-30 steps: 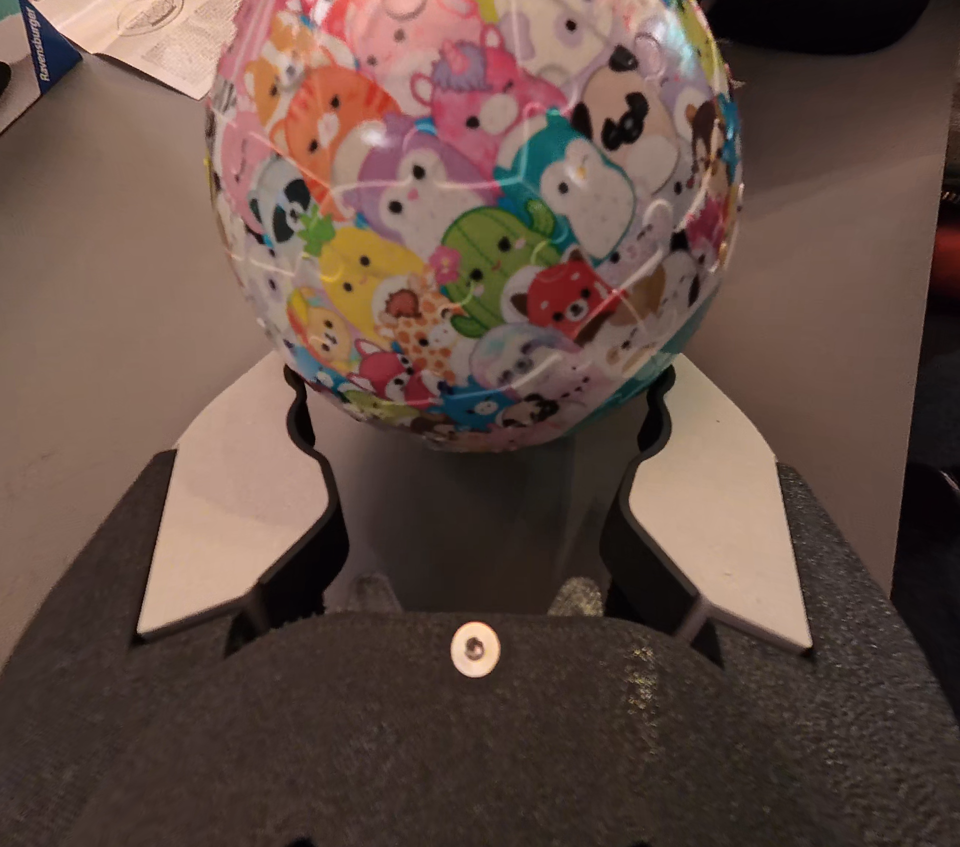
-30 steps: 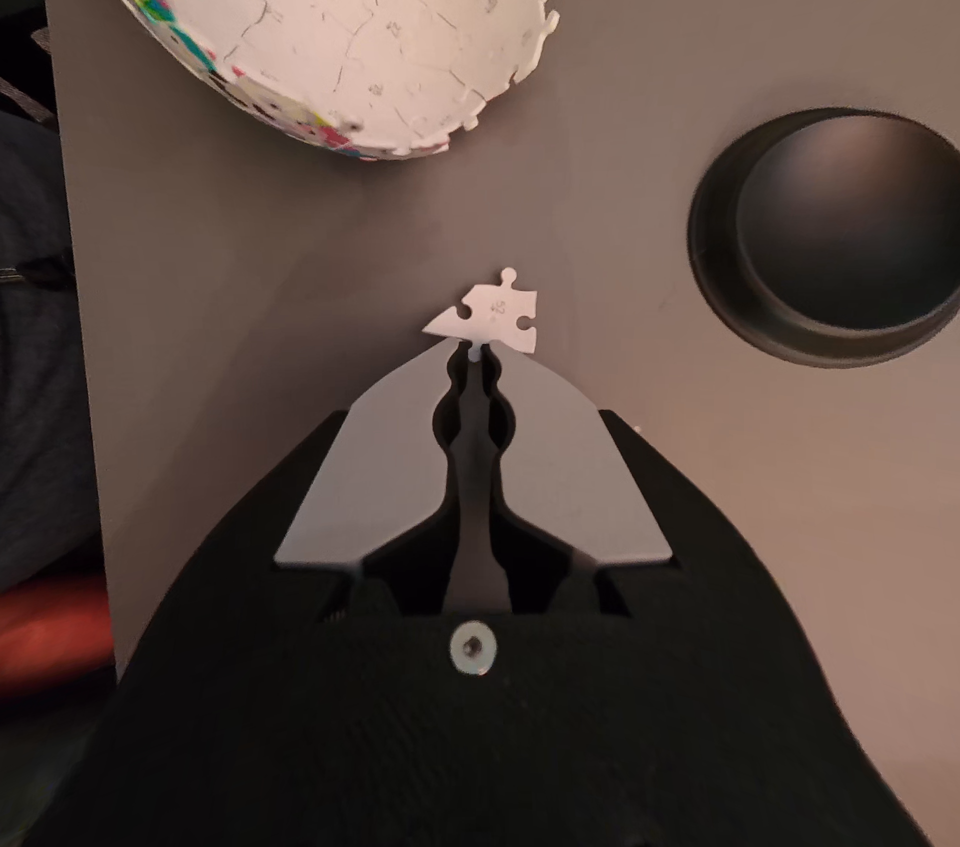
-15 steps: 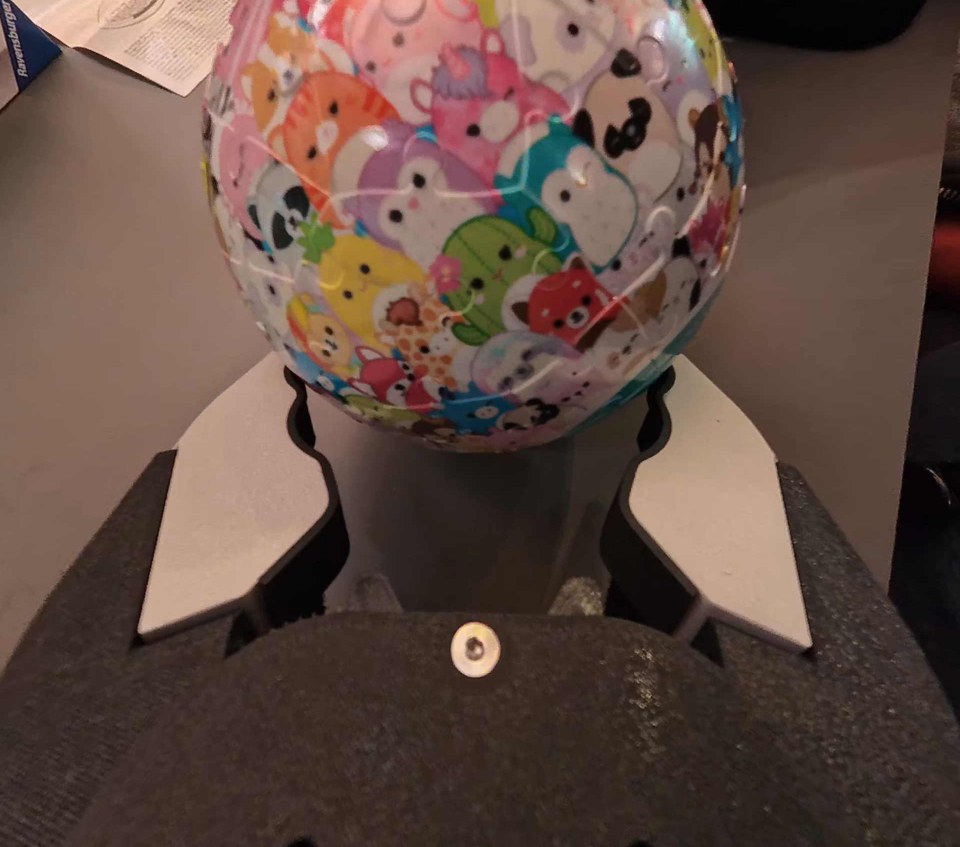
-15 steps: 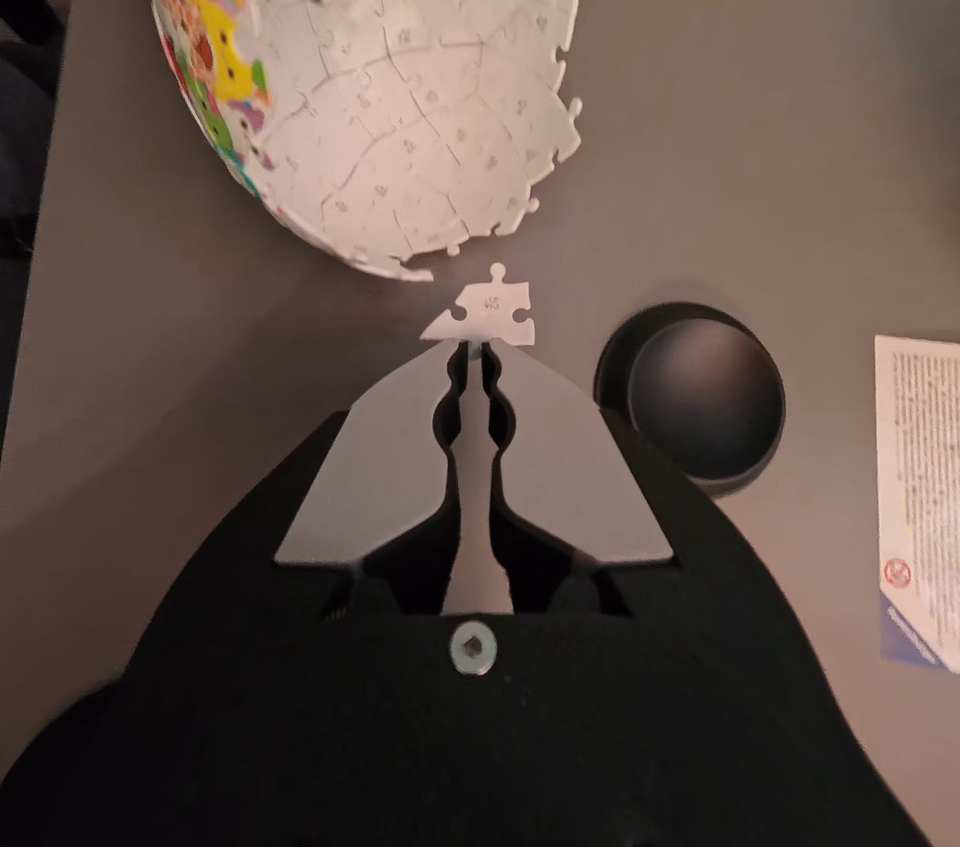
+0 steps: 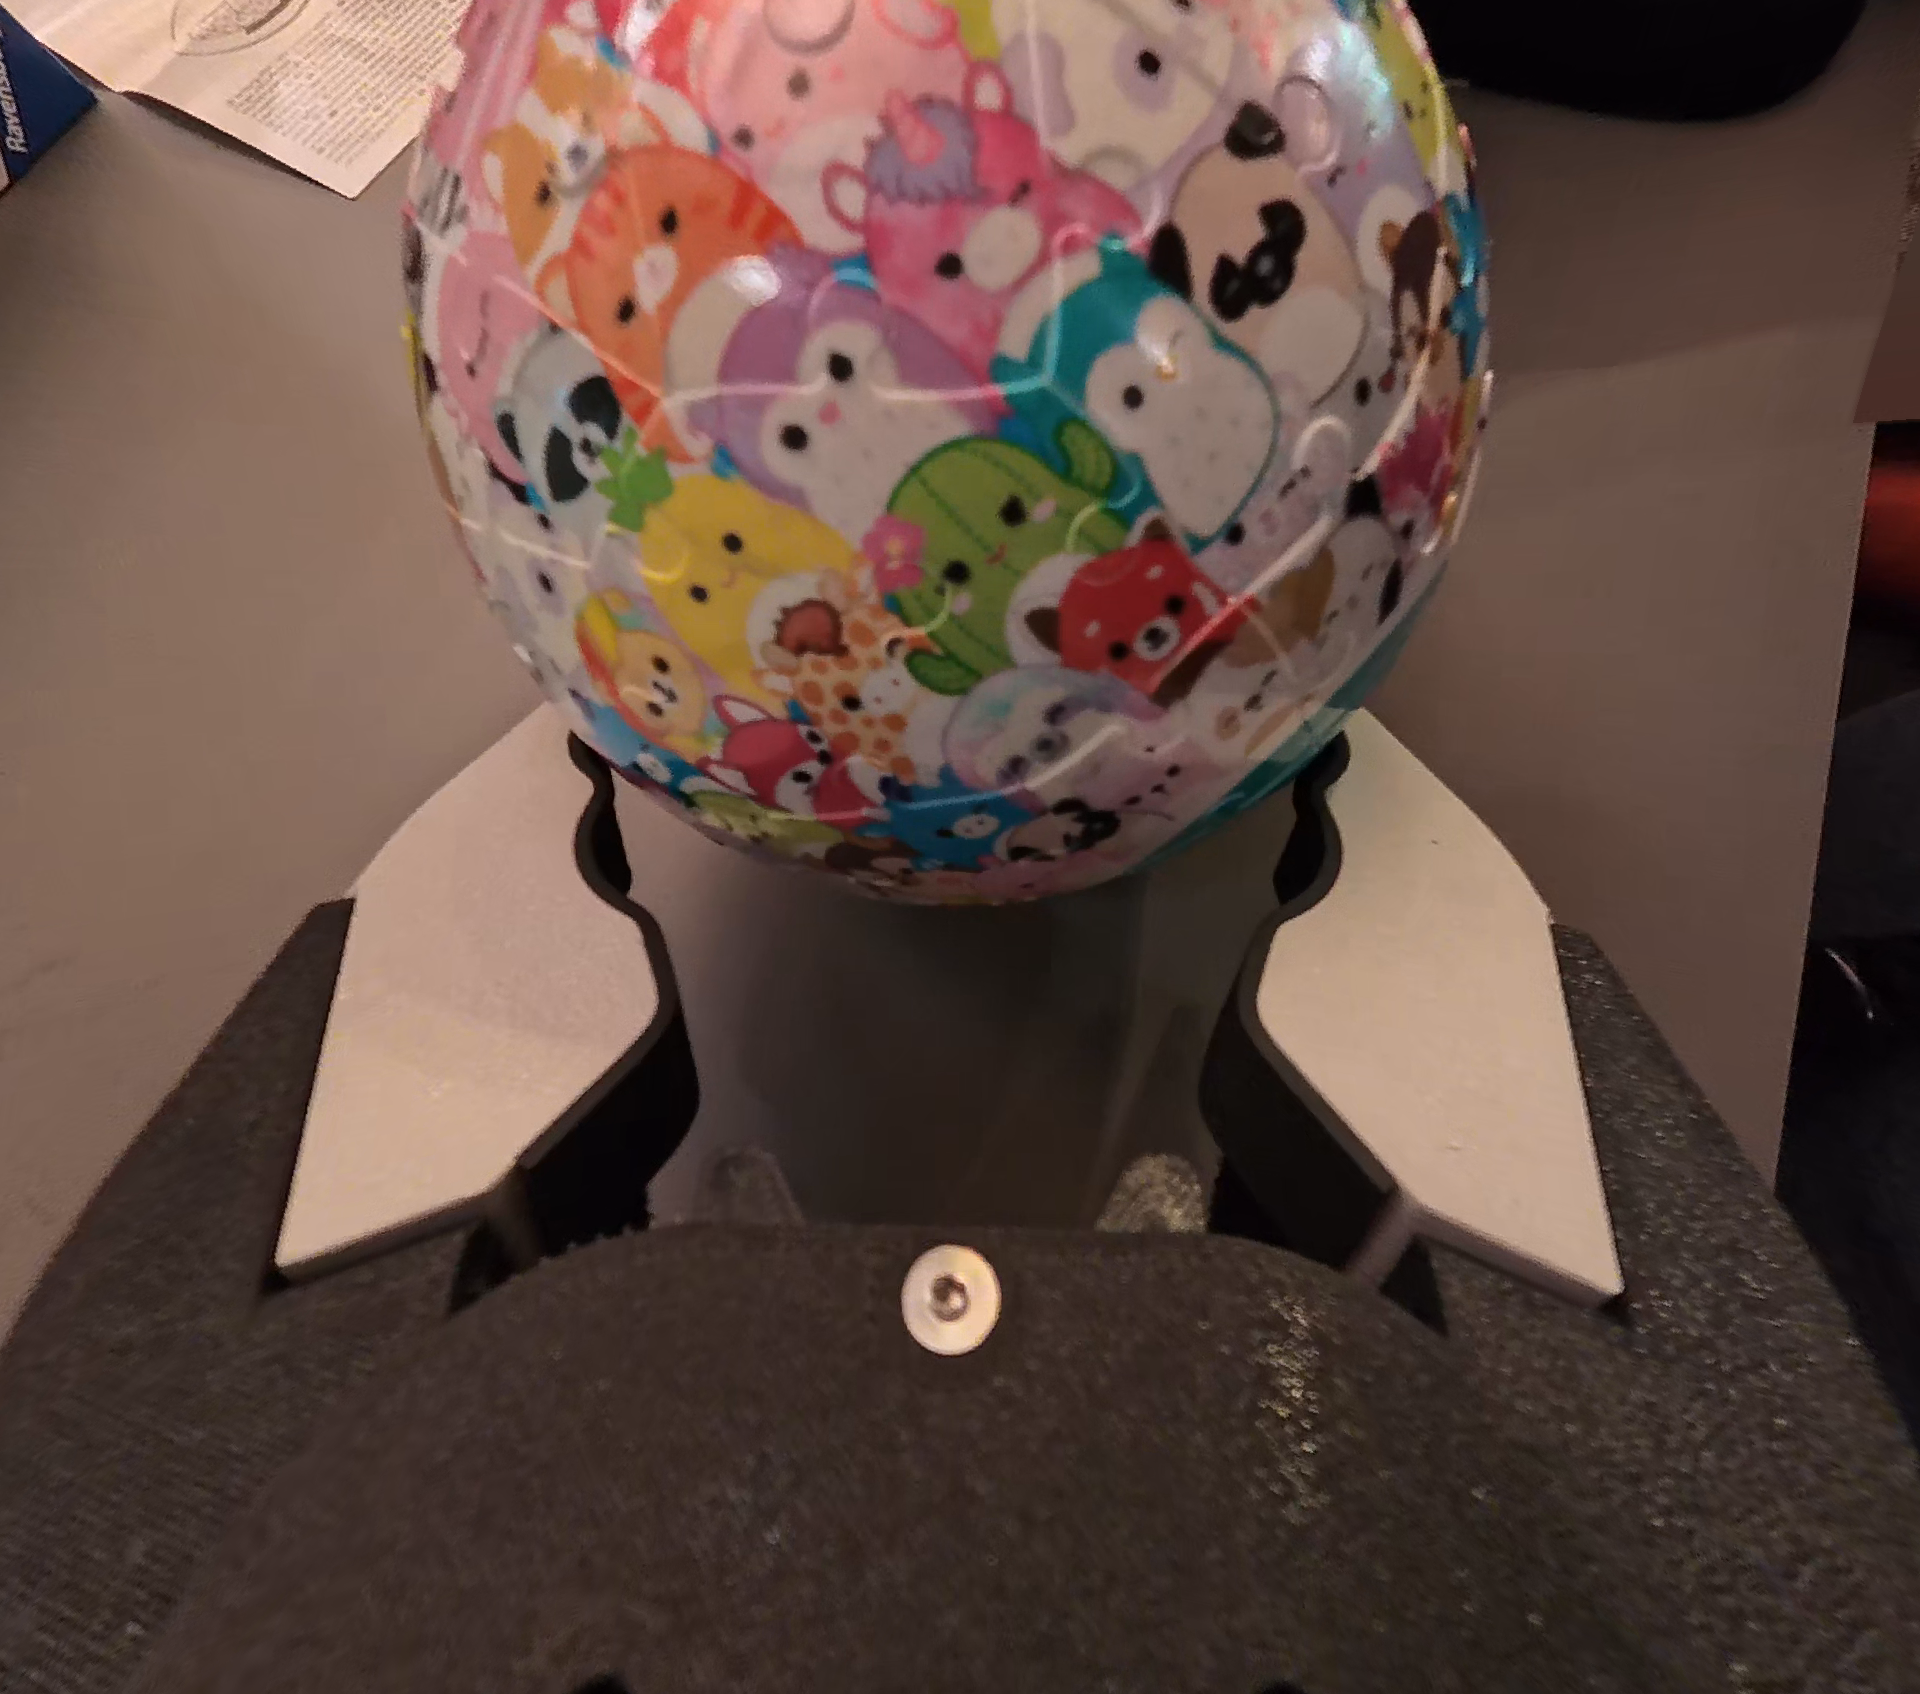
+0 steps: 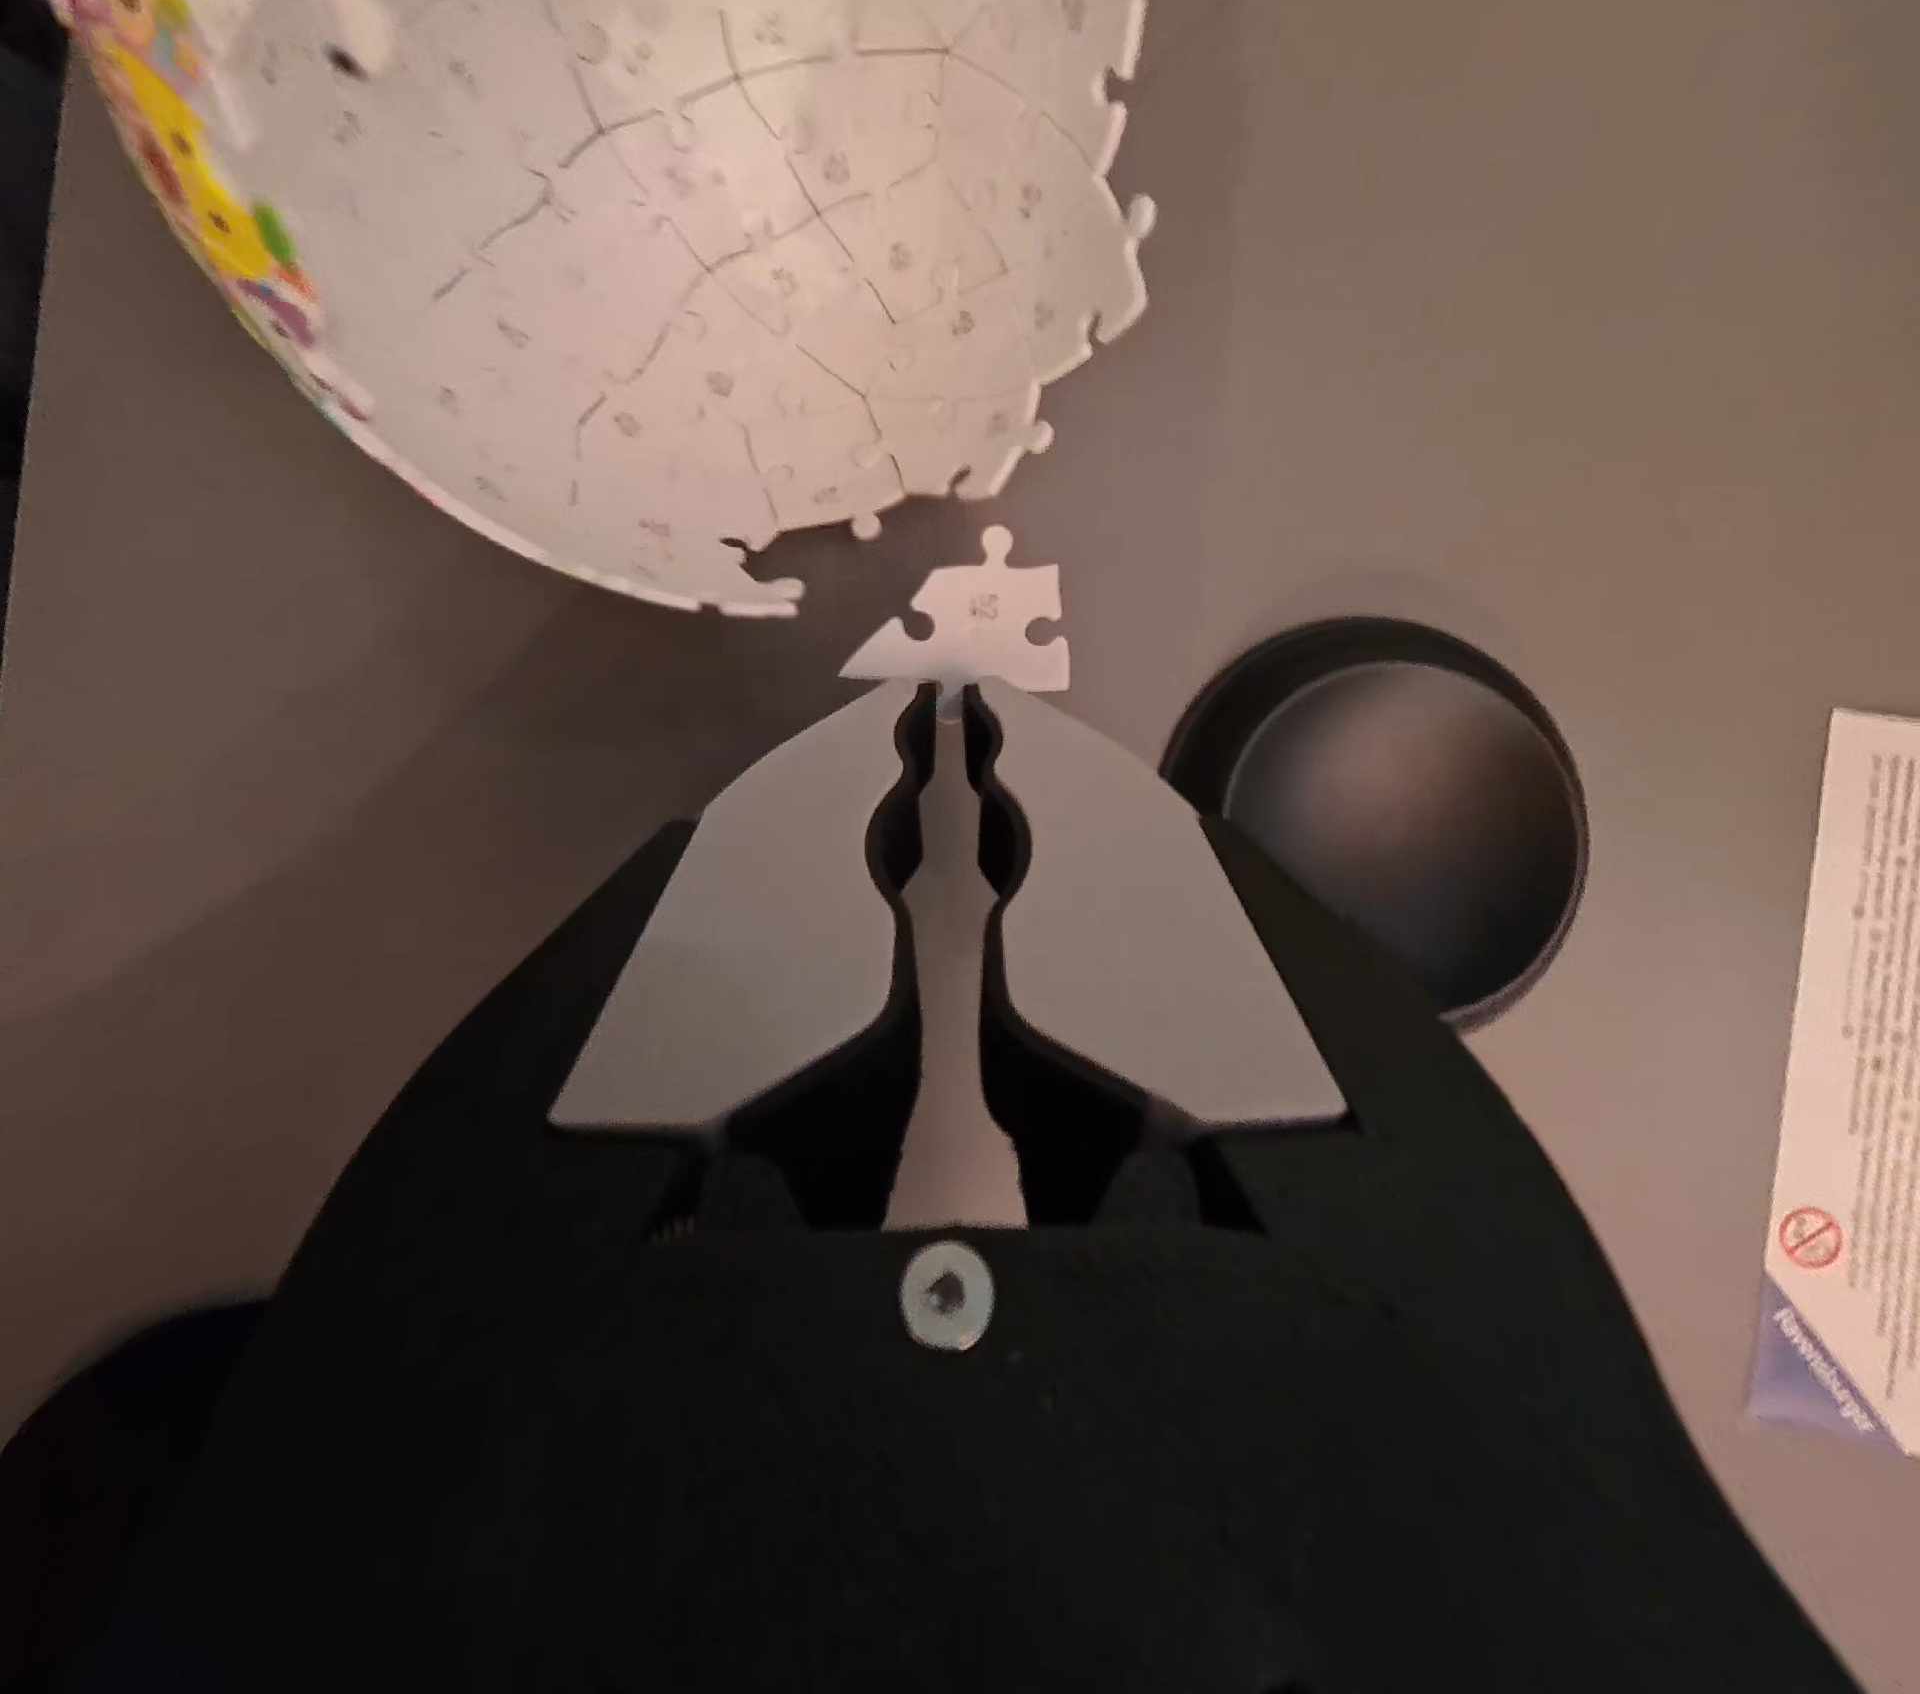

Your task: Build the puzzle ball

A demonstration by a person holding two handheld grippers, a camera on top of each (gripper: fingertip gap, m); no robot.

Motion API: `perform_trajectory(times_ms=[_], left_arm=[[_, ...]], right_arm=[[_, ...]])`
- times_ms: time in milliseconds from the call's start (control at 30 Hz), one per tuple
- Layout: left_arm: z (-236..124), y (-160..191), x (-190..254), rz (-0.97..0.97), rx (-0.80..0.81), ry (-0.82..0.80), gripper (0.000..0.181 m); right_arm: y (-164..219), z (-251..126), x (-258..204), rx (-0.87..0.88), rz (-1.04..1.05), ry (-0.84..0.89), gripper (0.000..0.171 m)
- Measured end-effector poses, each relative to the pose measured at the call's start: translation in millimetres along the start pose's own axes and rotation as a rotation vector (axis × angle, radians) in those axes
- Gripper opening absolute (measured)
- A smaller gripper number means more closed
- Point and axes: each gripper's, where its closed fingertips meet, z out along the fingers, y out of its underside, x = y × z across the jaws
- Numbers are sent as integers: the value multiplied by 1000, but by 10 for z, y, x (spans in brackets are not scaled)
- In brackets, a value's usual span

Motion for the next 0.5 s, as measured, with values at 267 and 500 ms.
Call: perform_trajectory(times_ms=[267, 500], left_arm=[[-2, 5, -7, -5, 1, 5, 123], [2, 9, -22, -19, 10, 5, 123]], right_arm=[[398, 9, -88, -120, 171, -73, 6], [205, -186, -85, 59, 171, -49, 34]])
